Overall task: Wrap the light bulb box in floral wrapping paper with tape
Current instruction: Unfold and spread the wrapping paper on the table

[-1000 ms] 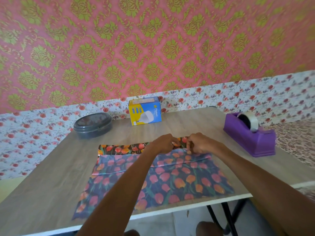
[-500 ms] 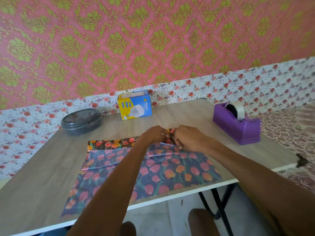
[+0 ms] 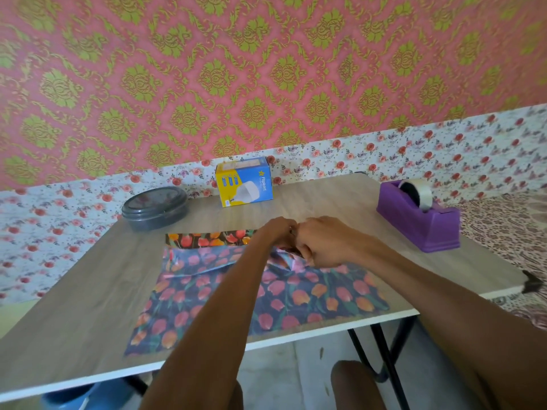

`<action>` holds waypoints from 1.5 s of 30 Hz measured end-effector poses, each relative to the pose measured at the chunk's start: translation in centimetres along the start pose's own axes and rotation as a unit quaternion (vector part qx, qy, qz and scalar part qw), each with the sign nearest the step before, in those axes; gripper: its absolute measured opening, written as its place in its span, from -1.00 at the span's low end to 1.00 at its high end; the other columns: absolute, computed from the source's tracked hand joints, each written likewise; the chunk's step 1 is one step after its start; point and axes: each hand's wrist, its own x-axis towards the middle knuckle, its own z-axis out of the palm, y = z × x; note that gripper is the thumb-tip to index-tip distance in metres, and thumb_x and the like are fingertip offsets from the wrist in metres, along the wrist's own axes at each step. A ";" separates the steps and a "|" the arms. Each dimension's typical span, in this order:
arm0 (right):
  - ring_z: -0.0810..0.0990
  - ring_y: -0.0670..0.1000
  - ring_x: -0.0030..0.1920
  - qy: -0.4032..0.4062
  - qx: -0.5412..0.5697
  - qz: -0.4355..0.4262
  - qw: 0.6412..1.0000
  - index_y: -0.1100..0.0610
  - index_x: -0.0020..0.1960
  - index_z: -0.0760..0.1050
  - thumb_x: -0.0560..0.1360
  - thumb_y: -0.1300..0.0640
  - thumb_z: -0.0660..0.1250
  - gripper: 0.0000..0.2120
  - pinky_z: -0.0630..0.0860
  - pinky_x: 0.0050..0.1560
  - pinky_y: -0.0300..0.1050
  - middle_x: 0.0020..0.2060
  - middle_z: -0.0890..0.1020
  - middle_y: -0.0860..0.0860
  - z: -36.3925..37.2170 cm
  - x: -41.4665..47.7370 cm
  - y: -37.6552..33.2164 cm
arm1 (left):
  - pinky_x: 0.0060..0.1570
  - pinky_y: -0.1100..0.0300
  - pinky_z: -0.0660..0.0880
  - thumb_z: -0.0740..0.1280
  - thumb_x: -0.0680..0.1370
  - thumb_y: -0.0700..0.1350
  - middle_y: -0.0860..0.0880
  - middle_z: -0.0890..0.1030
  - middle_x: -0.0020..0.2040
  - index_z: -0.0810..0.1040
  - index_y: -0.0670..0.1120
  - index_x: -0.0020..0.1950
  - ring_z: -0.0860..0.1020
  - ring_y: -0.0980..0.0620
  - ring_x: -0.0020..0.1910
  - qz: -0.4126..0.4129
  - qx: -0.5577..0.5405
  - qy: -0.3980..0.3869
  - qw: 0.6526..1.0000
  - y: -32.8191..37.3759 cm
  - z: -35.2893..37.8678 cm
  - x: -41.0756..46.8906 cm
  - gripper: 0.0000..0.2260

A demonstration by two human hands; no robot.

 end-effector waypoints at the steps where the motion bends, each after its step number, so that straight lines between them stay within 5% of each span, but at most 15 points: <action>1: 0.55 0.01 -0.24 -0.013 0.023 0.006 1.000 0.04 -0.34 0.48 0.35 0.31 0.37 -0.80 0.50 -0.24 -0.14 -0.33 0.53 -0.11 -0.2 -0.3 0.4 | -0.36 0.12 0.60 0.48 0.46 -0.23 -0.14 0.64 0.03 0.51 -0.08 0.06 0.67 -0.10 -0.17 0.002 -0.010 -0.007 1.000 0.1 0.0 -0.4 -0.76; 4: 0.57 -0.06 -0.22 -0.033 0.081 0.005 0.996 -0.02 -0.38 0.48 0.38 0.27 0.46 -0.72 0.49 -0.25 -0.17 -0.39 0.52 -0.18 -0.7 -1.4 1.2 | -0.33 0.11 0.60 0.46 0.47 -0.20 -0.18 0.60 0.10 0.52 -0.06 0.08 0.67 -0.14 -0.12 -0.001 -0.049 0.012 0.999 0.5 -0.2 -0.6 -0.77; 7: 0.41 -0.10 -0.03 0.026 0.071 -0.019 0.997 -0.08 -0.42 0.42 0.35 0.20 0.49 -0.67 0.47 -0.13 -0.12 -0.20 0.54 -0.17 -0.1 -2.0 1.6 | -0.25 0.01 0.66 0.45 0.49 -0.19 -0.15 0.61 0.01 0.55 -0.05 -0.02 0.69 -0.11 -0.24 -0.017 -0.062 -0.029 0.998 0.7 -0.3 -0.5 -0.87; 9: 0.40 -0.09 0.00 0.052 0.069 -0.037 0.996 -0.09 -0.38 0.45 0.31 0.20 0.49 -0.72 0.46 -0.10 -0.11 -0.11 0.50 -0.19 0.5 -1.9 2.0 | -0.23 0.17 0.65 0.45 0.51 -0.09 -0.05 0.64 0.05 0.58 -0.02 0.05 0.67 0.02 -0.25 -0.007 -0.030 -0.064 0.998 0.6 -0.7 -0.6 -0.85; 14: 0.43 -0.22 -0.30 -0.016 0.103 -0.013 0.994 -0.06 -0.07 0.62 0.37 0.18 0.53 -0.78 0.33 -0.29 -0.24 -0.31 0.45 -0.26 -0.2 -1.9 2.4 | 0.17 0.06 0.45 0.33 0.59 -0.08 -0.06 0.49 0.35 0.37 0.00 0.46 0.50 -0.14 0.20 0.057 0.106 -0.082 0.989 -0.4 -1.4 -0.1 -0.56; 20: 0.54 -0.18 -0.30 -0.039 0.139 -0.004 0.990 0.02 -0.11 0.65 0.26 0.05 0.65 -0.74 0.37 -0.31 -0.36 -0.35 0.54 -0.22 -1.7 -1.9 2.7 | -0.33 0.26 0.57 0.32 0.60 -0.25 -0.12 0.55 0.29 0.39 -0.10 0.44 0.60 0.07 -0.20 -0.013 -0.056 -0.129 0.990 -0.8 -0.2 0.2 -0.60; 27: 0.61 -0.17 -0.28 -0.036 0.102 -0.003 0.994 0.00 -0.17 0.69 0.37 0.15 0.57 -0.91 0.61 -0.19 -0.13 -0.30 0.63 -0.18 -1.6 -2.2 3.0 | 0.19 0.06 0.41 0.31 0.61 -0.10 -0.11 0.44 0.42 0.21 0.01 0.57 0.48 -0.19 0.26 0.060 0.155 -0.101 0.981 -0.9 -1.0 0.9 -0.45; 31: 0.59 -0.20 -0.29 -0.060 0.106 -0.011 0.992 0.00 -0.20 0.70 0.37 0.07 0.56 -0.94 0.47 -0.27 -0.27 -0.34 0.65 -0.18 -2.4 -3.0 2.6 | 0.04 0.10 0.42 0.32 0.60 0.00 -0.10 0.51 0.33 0.30 0.01 0.53 0.52 -0.16 0.14 0.059 0.160 -0.078 0.982 -1.0 -0.8 1.3 -0.50; 38: 0.64 -0.17 -0.25 -0.085 0.124 0.005 0.989 0.03 -0.10 0.70 0.34 0.19 0.58 -0.83 0.51 -0.19 -0.26 -0.27 0.70 -0.12 -2.9 -3.4 3.4 | -0.10 0.05 0.52 0.31 0.59 0.07 -0.10 0.66 0.01 0.46 0.04 0.38 0.57 -0.13 -0.14 0.082 0.156 -0.074 0.982 -1.7 -0.1 1.2 -0.63; 42: 0.53 -0.08 -0.23 -0.137 0.085 0.011 0.987 0.05 0.01 0.63 0.35 0.16 0.58 -0.74 0.39 -0.27 -0.26 -0.25 0.57 -0.13 -2.7 -3.3 3.4 | 0.07 0.01 0.51 0.33 0.58 0.03 -0.08 0.62 0.15 0.42 0.07 0.44 0.58 -0.16 0.07 0.097 0.122 -0.070 0.985 -1.7 -0.4 0.7 -0.58; 45: 0.49 -0.03 -0.15 -0.212 0.059 0.022 0.975 0.09 0.08 0.57 0.40 -0.13 0.50 -0.62 0.44 -0.17 -0.14 -0.23 0.49 -0.12 -2.9 -2.4 2.7 | 0.21 0.03 0.47 0.34 0.57 -0.13 -0.04 0.59 0.23 0.51 -0.01 0.37 0.55 -0.09 0.17 0.131 0.023 -0.026 0.991 -2.8 -0.9 0.3 -0.64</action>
